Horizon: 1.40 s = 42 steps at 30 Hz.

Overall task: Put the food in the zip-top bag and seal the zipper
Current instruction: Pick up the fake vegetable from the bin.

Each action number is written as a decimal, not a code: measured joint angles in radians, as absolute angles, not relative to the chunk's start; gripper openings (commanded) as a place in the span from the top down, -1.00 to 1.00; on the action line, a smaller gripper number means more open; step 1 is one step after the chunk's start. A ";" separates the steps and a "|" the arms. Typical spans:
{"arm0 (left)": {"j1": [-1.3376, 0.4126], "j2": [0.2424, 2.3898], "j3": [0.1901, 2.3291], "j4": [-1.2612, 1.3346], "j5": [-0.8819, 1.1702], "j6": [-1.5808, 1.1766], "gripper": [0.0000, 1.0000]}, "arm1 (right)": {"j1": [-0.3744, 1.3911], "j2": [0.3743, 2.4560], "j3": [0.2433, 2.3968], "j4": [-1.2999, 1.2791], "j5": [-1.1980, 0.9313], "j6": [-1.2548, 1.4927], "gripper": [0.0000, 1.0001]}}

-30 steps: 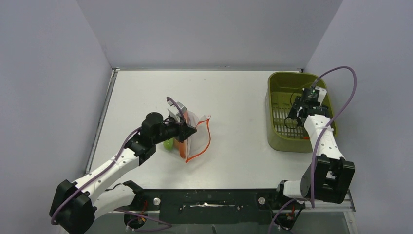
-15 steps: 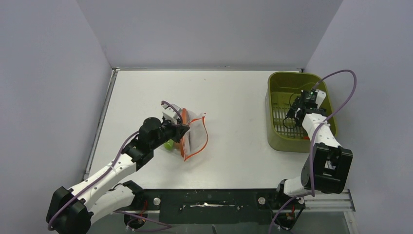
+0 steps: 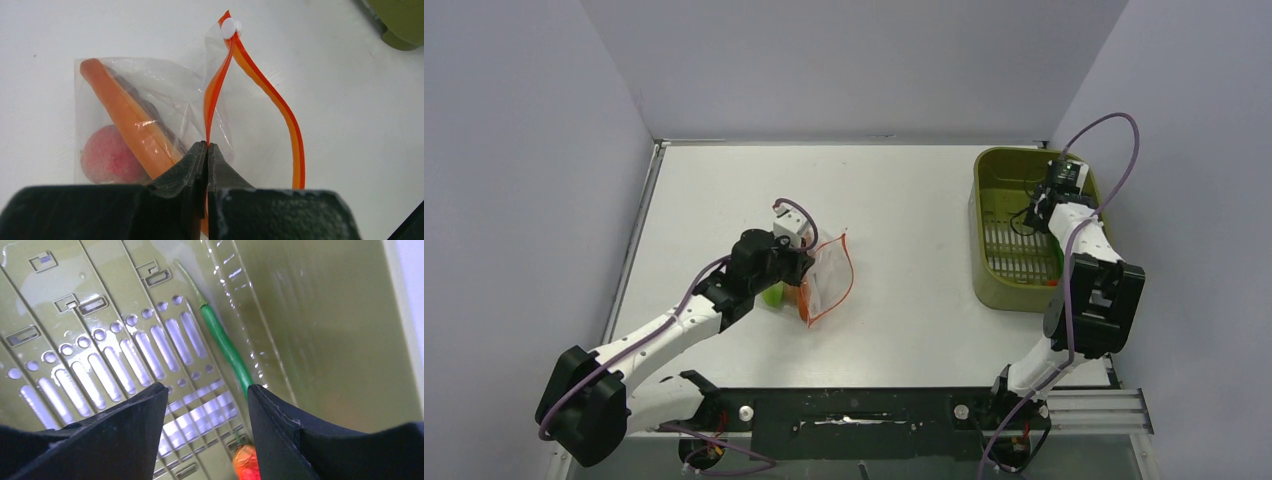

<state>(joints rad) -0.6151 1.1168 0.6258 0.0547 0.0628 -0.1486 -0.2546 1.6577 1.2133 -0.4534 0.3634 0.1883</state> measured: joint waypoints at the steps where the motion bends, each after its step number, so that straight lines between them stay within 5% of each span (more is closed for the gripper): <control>1: -0.619 1.130 0.640 0.055 0.060 -0.148 1.00 | -0.257 1.666 1.221 -0.447 0.364 0.161 -0.17; 8: -0.646 1.144 0.655 0.096 0.056 -0.109 1.00 | -0.309 1.813 1.290 -0.397 0.328 -0.022 0.02; 27: -0.648 1.144 0.650 0.124 0.057 -0.111 1.00 | -0.332 1.942 1.326 -0.335 0.247 -0.195 0.09; 36: -0.648 1.144 0.649 0.138 0.057 -0.107 1.00 | -0.348 1.937 1.267 -0.239 0.144 -0.237 0.39; 42: -0.649 1.130 0.591 0.206 0.059 -0.099 1.00 | -0.346 1.933 1.252 -0.215 0.118 -0.255 0.86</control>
